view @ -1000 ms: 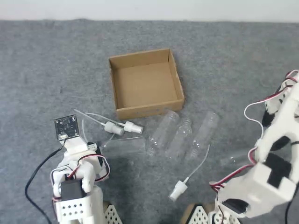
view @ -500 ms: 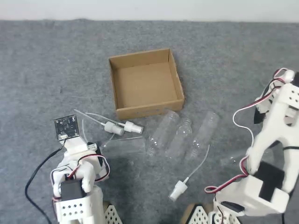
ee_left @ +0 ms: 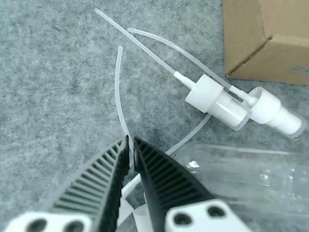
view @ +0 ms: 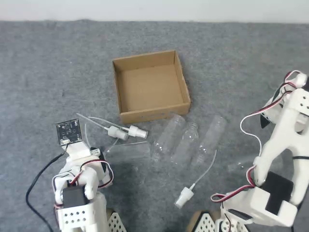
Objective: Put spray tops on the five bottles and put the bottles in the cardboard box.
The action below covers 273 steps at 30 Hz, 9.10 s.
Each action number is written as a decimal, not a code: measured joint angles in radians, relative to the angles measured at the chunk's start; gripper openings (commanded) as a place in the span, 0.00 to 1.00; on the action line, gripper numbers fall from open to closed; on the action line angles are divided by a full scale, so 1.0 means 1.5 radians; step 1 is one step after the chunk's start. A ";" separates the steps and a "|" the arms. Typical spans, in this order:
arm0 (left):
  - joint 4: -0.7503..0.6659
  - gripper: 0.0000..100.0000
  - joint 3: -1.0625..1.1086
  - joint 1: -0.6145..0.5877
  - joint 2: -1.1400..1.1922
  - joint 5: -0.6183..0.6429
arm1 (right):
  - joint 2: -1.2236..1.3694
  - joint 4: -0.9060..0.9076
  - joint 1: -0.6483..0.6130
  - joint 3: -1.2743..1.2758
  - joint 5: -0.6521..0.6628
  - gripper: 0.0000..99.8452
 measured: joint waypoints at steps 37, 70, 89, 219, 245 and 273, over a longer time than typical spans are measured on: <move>0.000 0.01 0.000 0.000 0.000 0.000 | 0.000 0.002 0.012 0.089 0.997 0.02; 0.000 0.01 0.000 0.000 0.000 0.000 | -0.386 -0.074 0.012 0.528 1.428 0.37; 0.000 0.01 0.000 0.000 0.000 0.000 | -0.386 -0.372 0.042 0.763 1.429 0.36; 0.000 0.01 0.000 0.000 0.000 0.000 | -0.398 -0.363 -0.043 0.771 1.054 0.34; 0.000 0.01 0.000 0.000 0.000 0.000 | -0.398 -0.384 -0.059 0.770 1.054 0.08; 0.000 0.01 0.000 0.000 0.000 0.000 | -0.453 -0.057 -0.174 0.539 0.804 0.04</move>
